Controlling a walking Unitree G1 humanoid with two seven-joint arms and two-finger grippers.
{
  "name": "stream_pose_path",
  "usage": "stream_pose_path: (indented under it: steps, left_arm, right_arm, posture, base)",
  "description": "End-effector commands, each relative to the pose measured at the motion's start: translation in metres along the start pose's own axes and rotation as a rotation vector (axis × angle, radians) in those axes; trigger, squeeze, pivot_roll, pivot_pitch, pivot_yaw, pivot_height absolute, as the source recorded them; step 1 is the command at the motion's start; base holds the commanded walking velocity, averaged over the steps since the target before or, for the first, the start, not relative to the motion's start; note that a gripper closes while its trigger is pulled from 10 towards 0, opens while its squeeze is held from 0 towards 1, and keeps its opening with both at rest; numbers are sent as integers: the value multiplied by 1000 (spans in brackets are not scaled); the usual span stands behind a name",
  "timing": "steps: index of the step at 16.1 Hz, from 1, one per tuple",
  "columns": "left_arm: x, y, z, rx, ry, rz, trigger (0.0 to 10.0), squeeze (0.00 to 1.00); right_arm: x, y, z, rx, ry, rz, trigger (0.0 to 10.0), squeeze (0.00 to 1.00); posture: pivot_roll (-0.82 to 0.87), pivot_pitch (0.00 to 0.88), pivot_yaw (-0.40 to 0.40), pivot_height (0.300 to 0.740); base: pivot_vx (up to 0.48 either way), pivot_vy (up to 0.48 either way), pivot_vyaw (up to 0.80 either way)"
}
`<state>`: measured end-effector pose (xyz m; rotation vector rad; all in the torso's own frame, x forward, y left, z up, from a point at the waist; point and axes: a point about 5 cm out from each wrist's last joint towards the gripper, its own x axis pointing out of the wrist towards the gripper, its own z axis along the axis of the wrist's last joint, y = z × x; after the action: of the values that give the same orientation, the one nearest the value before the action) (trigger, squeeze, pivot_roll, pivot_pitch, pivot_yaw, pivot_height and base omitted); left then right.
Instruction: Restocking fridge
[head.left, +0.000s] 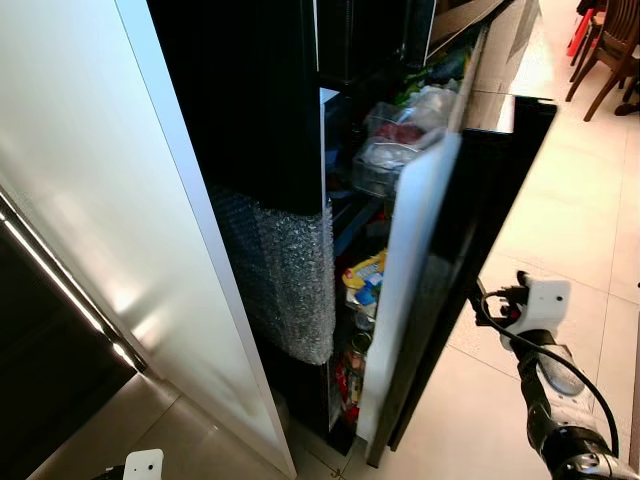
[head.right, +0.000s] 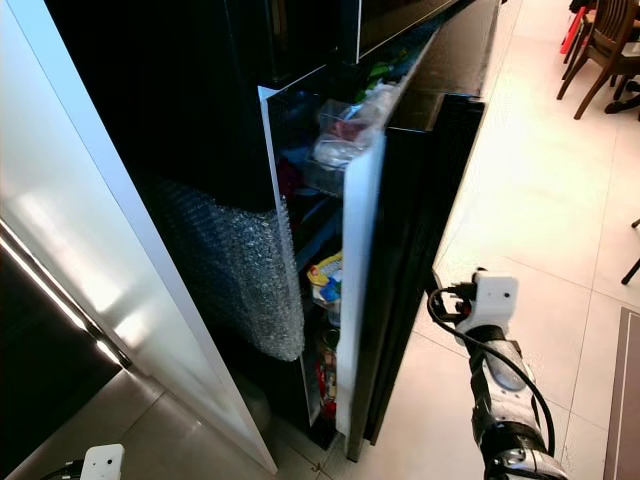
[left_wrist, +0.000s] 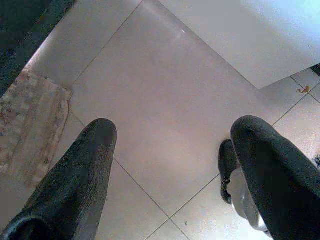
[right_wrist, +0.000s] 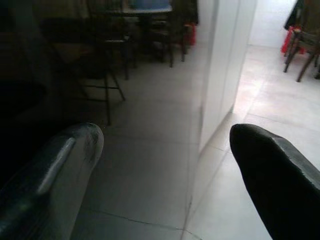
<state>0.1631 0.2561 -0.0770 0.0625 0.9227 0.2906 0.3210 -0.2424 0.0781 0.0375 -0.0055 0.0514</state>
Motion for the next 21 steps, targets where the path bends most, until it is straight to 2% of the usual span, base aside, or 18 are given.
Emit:
stream_pose_path:
  steps: [1,5,6,10,13,15,16,18,19,20,21]
  left_arm:
    - [-1,3,-5,8,18,5,10000,0]
    - [-1,3,-5,10,18,5,10000,0]
    - [-1,3,-4,5,18,4,10000,0]
    - [-1,3,-4,-2,15,9,10000,0]
    - [-1,3,-3,-3,14,10,10000,0]
    - [0,3,-3,-4,13,10,10000,0]
    - [0,3,-2,-3,13,11,10000,0]
    - [0,3,-2,-4,12,12,10000,0]
    - [0,3,-3,-5,12,12,10000,0]
    - [-1,3,-3,-7,13,13,10000,0]
    - [-1,3,-4,-8,14,13,10000,0]
  right_arm:
    - [10,11,13,-3,-52,57,10000,0]
    - [18,34,18,-3,-72,152,10000,0]
    - [25,54,20,20,-80,204,10000,0]
    - [31,94,23,58,-90,337,10000,0]
    - [31,109,21,53,-79,412,10000,0]
    - [31,112,21,52,-72,428,10000,0]
    - [30,107,21,45,-70,412,10000,0]
    - [29,94,21,35,-79,351,10000,0]
    - [28,85,22,22,-89,299,10000,0]
    - [24,66,23,-20,-100,188,10000,0]
    - [23,61,23,-35,-101,155,10000,0]
  posture:
    - [-21,0,27,740]
    - [-17,0,27,740]
    - [-15,0,27,740]
    - [-8,0,26,740]
    - [-7,0,26,740]
    - [-5,0,25,740]
    - [-6,0,27,740]
    - [-2,0,20,740]
    - [-2,0,18,740]
    - [-7,0,15,740]
    - [-7,0,15,740]
  base:
    - [0,0,0]
    - [0,0,0]
    - [0,0,0]
    - [0,0,0]
    - [0,0,0]
    - [0,0,0]
    - [0,0,0]
    - [0,0,0]
    - [0,0,0]
    - [0,0,0]
    - [0,0,0]
